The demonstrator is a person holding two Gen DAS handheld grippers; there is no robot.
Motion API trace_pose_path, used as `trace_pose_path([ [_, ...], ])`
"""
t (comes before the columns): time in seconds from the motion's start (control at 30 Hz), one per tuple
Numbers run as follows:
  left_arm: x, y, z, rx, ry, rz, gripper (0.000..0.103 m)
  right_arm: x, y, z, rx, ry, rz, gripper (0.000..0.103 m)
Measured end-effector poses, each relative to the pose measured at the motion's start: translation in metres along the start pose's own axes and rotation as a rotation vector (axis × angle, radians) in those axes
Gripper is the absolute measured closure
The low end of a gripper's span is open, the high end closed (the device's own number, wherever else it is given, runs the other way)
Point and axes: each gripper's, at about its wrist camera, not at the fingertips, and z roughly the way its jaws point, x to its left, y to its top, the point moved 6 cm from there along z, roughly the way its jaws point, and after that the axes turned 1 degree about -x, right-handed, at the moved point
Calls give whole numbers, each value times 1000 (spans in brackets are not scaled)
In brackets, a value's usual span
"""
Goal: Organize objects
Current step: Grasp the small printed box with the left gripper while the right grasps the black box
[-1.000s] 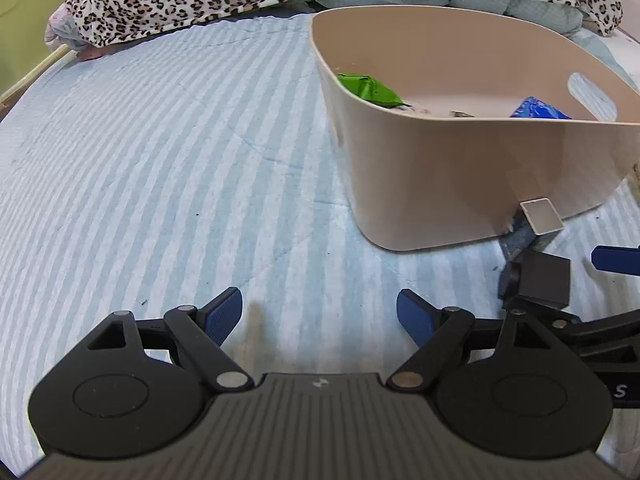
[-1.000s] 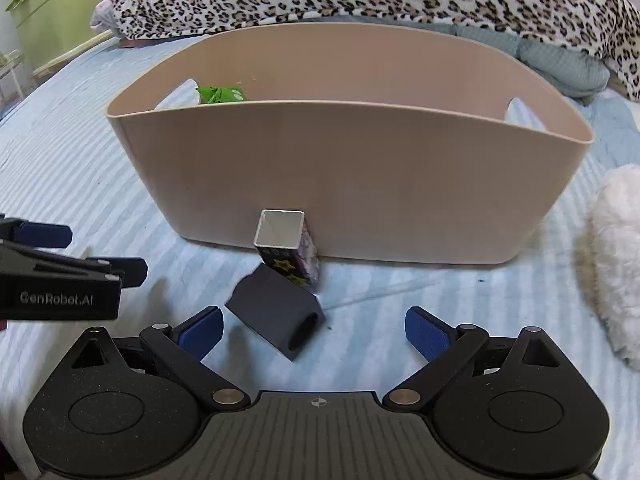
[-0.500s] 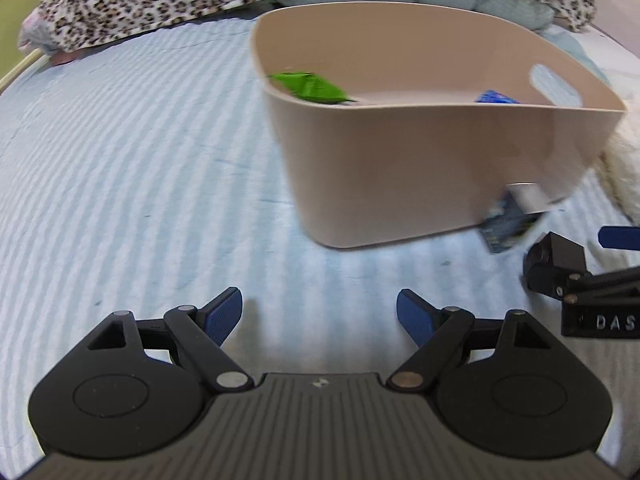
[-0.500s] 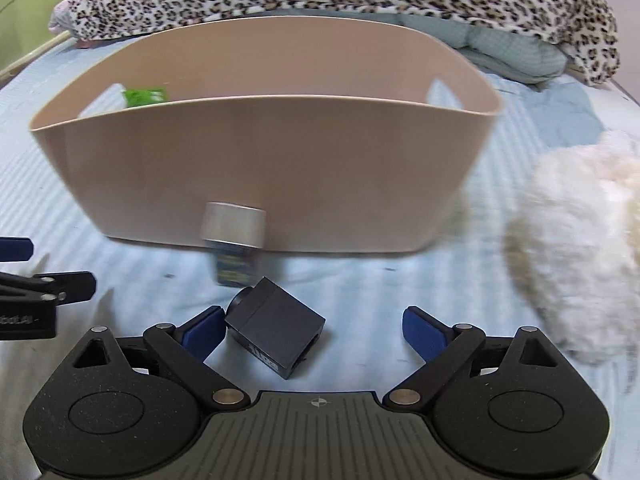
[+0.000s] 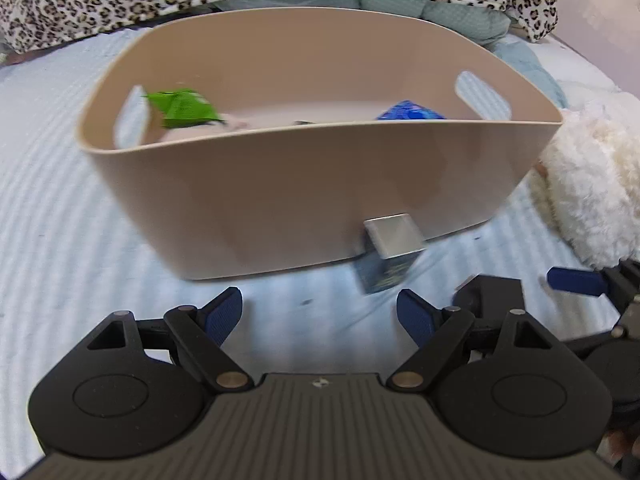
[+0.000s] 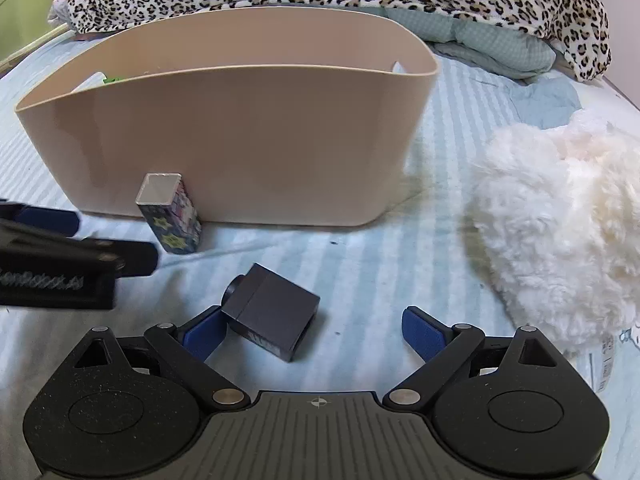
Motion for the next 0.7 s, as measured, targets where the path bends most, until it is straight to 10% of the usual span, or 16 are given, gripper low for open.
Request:
trace_pose_path([
  [0.33, -20, 5, 20, -30, 45, -91, 20, -24, 0, 10, -2, 59, 90, 10],
  [0.47, -7, 3, 23, -29, 70, -157, 39, -19, 4, 14, -8, 73, 109, 20],
  [0.6, 0, 2, 22, -33, 70, -175, 61, -15, 4, 14, -13, 89, 124, 54],
  [0.7, 4, 0, 20, -38, 68, -155, 77, -12, 3, 12, -19, 93, 127, 54],
])
